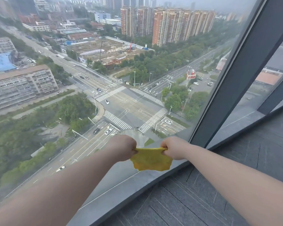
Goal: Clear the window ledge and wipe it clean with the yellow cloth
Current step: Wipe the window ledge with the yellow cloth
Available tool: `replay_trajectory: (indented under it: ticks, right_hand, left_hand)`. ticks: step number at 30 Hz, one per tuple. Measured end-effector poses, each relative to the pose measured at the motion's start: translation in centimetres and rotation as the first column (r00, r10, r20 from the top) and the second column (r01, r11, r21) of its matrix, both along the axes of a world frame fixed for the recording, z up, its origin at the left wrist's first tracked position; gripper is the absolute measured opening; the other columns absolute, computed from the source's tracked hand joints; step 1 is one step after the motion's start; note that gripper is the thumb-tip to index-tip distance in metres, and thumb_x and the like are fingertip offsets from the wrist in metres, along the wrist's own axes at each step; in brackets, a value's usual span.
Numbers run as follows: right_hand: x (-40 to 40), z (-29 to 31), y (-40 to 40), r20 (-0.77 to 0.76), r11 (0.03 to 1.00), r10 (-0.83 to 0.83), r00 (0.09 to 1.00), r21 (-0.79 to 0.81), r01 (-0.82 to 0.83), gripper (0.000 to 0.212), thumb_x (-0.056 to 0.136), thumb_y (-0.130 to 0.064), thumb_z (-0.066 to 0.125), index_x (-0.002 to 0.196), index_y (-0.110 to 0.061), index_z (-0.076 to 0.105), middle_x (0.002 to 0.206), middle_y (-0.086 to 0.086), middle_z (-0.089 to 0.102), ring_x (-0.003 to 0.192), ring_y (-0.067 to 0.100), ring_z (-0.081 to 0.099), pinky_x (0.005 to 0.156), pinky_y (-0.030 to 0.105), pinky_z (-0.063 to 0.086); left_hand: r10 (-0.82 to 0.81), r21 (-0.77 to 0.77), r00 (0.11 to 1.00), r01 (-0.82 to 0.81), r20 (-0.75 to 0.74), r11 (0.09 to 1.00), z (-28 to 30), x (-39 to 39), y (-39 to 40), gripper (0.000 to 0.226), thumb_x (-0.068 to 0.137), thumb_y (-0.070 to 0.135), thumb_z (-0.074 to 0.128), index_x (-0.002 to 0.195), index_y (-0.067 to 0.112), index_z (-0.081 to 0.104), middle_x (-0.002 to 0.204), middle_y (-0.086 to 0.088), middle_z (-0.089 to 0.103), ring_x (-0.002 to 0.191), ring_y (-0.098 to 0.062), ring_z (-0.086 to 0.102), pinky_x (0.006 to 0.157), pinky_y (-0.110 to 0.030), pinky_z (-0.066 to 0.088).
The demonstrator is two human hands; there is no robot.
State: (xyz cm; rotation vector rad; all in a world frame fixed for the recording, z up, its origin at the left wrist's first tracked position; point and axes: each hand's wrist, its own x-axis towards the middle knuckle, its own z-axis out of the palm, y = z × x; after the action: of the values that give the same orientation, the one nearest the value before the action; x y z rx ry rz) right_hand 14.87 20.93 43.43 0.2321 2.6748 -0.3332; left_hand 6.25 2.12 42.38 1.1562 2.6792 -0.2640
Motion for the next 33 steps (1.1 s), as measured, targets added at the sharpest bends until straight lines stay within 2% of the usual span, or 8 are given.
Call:
replay_trajectory:
  ticks: [3,6,13,16,19,24,29,33]
  right_hand:
    - [1.2,2.6,-1.6,-0.024,1.000,0.001,1.000,-0.005,-0.001,0.027,0.093,-0.016,0.052,0.067,-0.019,0.051,0.069,-0.001,0.049,0.063,0.016,0.046,0.052,0.024,0.035]
    - [2.0,3.9,-2.3,-0.066,0.999,0.020,0.998,-0.028,-0.022,0.012,0.091,-0.020,0.054,0.091,-0.015,0.065,0.083,0.002,0.056,0.078,0.023,0.054,0.067,0.030,0.045]
    - [0.0,3.0,-3.4,-0.109,0.984,0.174,0.979,-0.022,-0.177,0.018,0.090,-0.025,0.057,0.105,-0.018,0.065,0.103,0.004,0.061,0.095,0.025,0.059,0.075,0.031,0.047]
    - [-2.3,2.0,-3.4,-0.128,0.960,0.274,0.953,-0.018,-0.278,0.017,0.089,-0.023,0.058,0.102,-0.015,0.065,0.101,0.006,0.062,0.094,0.026,0.059,0.076,0.033,0.049]
    - [-3.8,1.1,-4.0,-0.157,0.910,0.408,0.899,0.001,-0.414,0.011,0.089,-0.019,0.058,0.080,-0.014,0.059,0.080,0.002,0.053,0.081,0.025,0.052,0.060,0.027,0.040]
    - [-3.7,-1.1,-5.0,-0.140,0.792,0.607,0.782,0.034,-0.609,0.024,0.089,-0.019,0.056,0.067,-0.020,0.047,0.079,0.001,0.050,0.080,0.024,0.049,0.065,0.028,0.039]
    - [-2.0,-4.2,-9.5,-0.123,0.653,0.753,0.646,0.016,-0.757,0.025,0.088,-0.015,0.053,0.065,-0.016,0.044,0.070,0.001,0.046,0.076,0.025,0.046,0.053,0.027,0.033]
    - [-2.3,-10.4,-17.7,-0.108,0.515,0.852,0.513,-0.011,-0.857,0.009,0.087,-0.012,0.051,0.085,-0.011,0.059,0.079,0.004,0.052,0.076,0.023,0.049,0.057,0.027,0.037]
  left_hand:
    - [-0.007,0.002,1.000,0.007,-0.027,1.000,2.6,1.3,-1.6,0.032,0.096,0.041,0.044,0.092,0.015,0.063,0.086,0.001,0.054,0.095,-0.026,0.060,0.063,-0.031,0.042]
    - [-0.017,0.005,0.997,0.017,-0.078,1.000,4.2,2.0,-2.5,0.033,0.095,0.041,0.044,0.090,0.015,0.063,0.091,-0.002,0.061,0.093,-0.027,0.061,0.065,-0.031,0.047]
    - [0.070,-0.063,0.985,-0.080,-0.155,0.995,4.6,2.2,-4.3,0.035,0.095,0.039,0.043,0.091,0.013,0.066,0.092,-0.001,0.062,0.091,-0.025,0.061,0.064,-0.031,0.049]
    - [0.161,-0.069,0.971,-0.175,-0.178,0.982,3.6,2.6,-5.0,0.037,0.097,0.041,0.041,0.097,0.014,0.066,0.091,0.000,0.056,0.093,-0.023,0.059,0.054,-0.025,0.040]
    - [0.275,-0.047,0.939,-0.290,-0.204,0.956,2.7,3.7,-5.7,0.037,0.098,0.043,0.041,0.094,0.014,0.064,0.087,0.002,0.051,0.084,-0.021,0.053,0.051,-0.026,0.036]
    - [0.486,-0.029,0.861,-0.495,-0.150,0.868,-0.6,7.5,-6.7,0.037,0.095,0.046,0.043,0.091,0.017,0.065,0.094,0.002,0.062,0.093,-0.022,0.061,0.066,-0.033,0.051]
    - [0.629,-0.044,0.764,-0.640,-0.140,0.767,-3.7,13.5,-10.6,0.035,0.095,0.044,0.043,0.091,0.019,0.066,0.093,0.003,0.064,0.087,-0.020,0.060,0.064,-0.032,0.052]
    - [0.762,-0.040,0.638,-0.769,-0.110,0.638,-8.5,16.7,-16.7,0.033,0.096,0.040,0.044,0.093,0.017,0.067,0.089,0.004,0.063,0.083,-0.019,0.059,0.067,-0.033,0.055]
